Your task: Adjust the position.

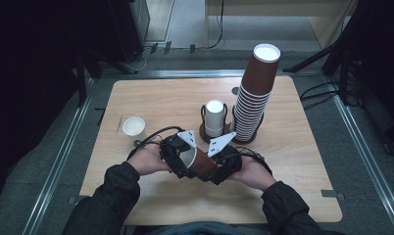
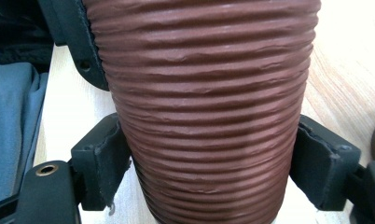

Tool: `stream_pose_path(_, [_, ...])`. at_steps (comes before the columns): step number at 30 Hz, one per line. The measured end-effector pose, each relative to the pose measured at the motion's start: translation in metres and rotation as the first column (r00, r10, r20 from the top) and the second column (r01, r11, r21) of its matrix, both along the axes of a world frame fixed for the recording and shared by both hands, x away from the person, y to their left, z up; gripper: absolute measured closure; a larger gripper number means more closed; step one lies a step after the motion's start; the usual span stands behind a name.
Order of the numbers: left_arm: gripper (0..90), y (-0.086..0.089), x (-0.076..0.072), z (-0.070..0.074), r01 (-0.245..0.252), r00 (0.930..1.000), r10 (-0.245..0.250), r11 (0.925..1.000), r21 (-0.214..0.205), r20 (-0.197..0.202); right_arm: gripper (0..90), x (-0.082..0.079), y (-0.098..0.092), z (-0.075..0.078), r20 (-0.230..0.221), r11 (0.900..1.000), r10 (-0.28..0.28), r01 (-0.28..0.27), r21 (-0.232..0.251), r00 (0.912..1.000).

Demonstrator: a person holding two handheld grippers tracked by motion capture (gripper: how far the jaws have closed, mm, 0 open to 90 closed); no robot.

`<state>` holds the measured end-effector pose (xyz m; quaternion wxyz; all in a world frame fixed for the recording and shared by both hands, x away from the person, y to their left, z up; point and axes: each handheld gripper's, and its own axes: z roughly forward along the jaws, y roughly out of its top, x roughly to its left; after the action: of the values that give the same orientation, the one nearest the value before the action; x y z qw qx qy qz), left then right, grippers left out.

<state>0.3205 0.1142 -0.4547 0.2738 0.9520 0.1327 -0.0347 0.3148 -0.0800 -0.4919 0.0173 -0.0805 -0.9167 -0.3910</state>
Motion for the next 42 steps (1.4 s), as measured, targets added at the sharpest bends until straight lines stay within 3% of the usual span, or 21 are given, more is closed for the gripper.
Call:
stream_pose_path(3, [6.0, 0.000, -0.001, 0.000, -0.008, 0.9999, 0.008, 1.0000, -0.005, 0.007, 20.4, 0.000, 0.000, 0.001, 0.004, 1.0000, 0.005, -0.005, 0.001, 1.0000])
stream_pose_path(5, [0.2, 0.000, 0.000, 0.000, -0.016, 0.9999, 0.016, 0.9999, -0.003, -0.005, 20.4, 0.000, 0.000, 0.001, 0.009, 1.0000, 0.003, -0.003, -0.003, 1.0000])
stream_pose_path(14, [0.0, 0.015, 0.002, 0.009, -0.068, 0.9974, 0.070, 0.9914, -0.112, 0.016, 20.4, 0.003, -0.005, 0.003, 0.020, 0.9997, -0.023, 0.023, 0.013, 0.9995])
stream_pose_path(21, [0.0, 0.026, 0.000, 0.008, -0.102, 0.9943, 0.105, 0.9843, -0.144, 0.018, 20.4, 0.006, -0.013, 0.007, 0.018, 0.9979, -0.051, 0.050, 0.041, 0.9986])
stream_pose_path(27, [0.0, 0.035, 0.000, 0.011, -0.145, 0.9885, 0.151, 0.9644, -0.221, 0.009, 20.4, 0.008, -0.019, 0.011, 0.003, 0.9939, -0.074, 0.074, 0.082, 0.9972])
stream_pose_path(31, [0.0, 0.038, 0.001, 0.015, -0.173, 0.9837, 0.180, 0.9422, -0.287, -0.005, 20.4, 0.010, -0.023, 0.014, 0.000, 0.9879, -0.095, 0.094, 0.123, 0.9955])
stream_pose_path(39, [0.0, 0.030, -0.001, 0.017, -0.188, 0.9798, 0.200, 0.9232, -0.336, 0.003, 20.4, 0.010, -0.022, 0.015, -0.016, 0.9806, -0.098, 0.099, 0.169, 0.9951])
stream_pose_path(42, [0.0, 0.028, -0.002, 0.019, -0.196, 0.9775, 0.211, 0.9095, -0.367, 0.001, 20.4, 0.009, -0.021, 0.015, -0.024, 0.9777, -0.099, 0.102, 0.183, 0.9948])
